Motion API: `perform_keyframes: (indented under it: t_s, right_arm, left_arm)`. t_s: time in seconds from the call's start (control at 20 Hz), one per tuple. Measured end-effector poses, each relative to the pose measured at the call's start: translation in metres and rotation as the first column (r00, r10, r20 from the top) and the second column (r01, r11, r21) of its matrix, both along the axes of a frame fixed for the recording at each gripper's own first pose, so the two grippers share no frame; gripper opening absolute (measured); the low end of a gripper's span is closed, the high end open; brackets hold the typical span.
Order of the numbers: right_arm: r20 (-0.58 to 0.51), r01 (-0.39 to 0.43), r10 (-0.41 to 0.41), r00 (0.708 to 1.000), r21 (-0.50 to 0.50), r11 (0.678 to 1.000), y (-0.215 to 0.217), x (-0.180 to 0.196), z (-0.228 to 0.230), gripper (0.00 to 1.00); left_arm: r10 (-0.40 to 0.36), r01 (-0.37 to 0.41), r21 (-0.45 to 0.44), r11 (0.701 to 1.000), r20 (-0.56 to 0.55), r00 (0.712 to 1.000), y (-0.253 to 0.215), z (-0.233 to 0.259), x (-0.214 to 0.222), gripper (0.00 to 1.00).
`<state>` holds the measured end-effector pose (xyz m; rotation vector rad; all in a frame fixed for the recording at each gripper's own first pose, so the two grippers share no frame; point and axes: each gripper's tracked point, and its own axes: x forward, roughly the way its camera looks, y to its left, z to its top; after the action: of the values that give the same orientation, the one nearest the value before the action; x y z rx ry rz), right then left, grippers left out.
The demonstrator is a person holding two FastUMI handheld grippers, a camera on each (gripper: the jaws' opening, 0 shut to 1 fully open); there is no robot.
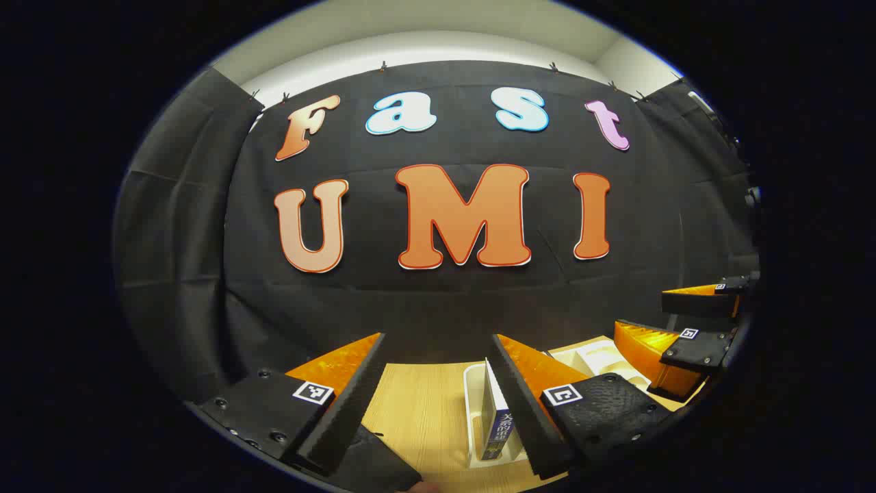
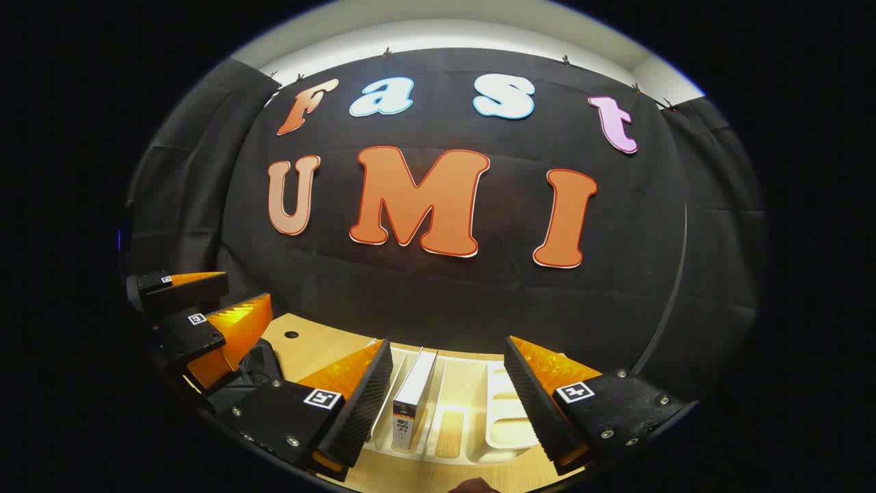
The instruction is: Open the schoolbag, grab two books from the bookshelf and put them into the schoolbag.
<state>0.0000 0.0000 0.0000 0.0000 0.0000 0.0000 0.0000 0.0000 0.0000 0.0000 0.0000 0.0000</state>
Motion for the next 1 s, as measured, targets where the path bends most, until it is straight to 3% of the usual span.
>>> perform_keyframes:
  t_s: [1.0]
  right_arm:
    - [-0.001,-0.020,0.020,1.000,-0.009,1.000,-0.0010,0.0055,-0.0059,0.98]
  left_arm:
    - [0.019,-0.019,0.010,1.000,0.017,1.000,-0.0043,-0.0019,-0.0032,0.96]
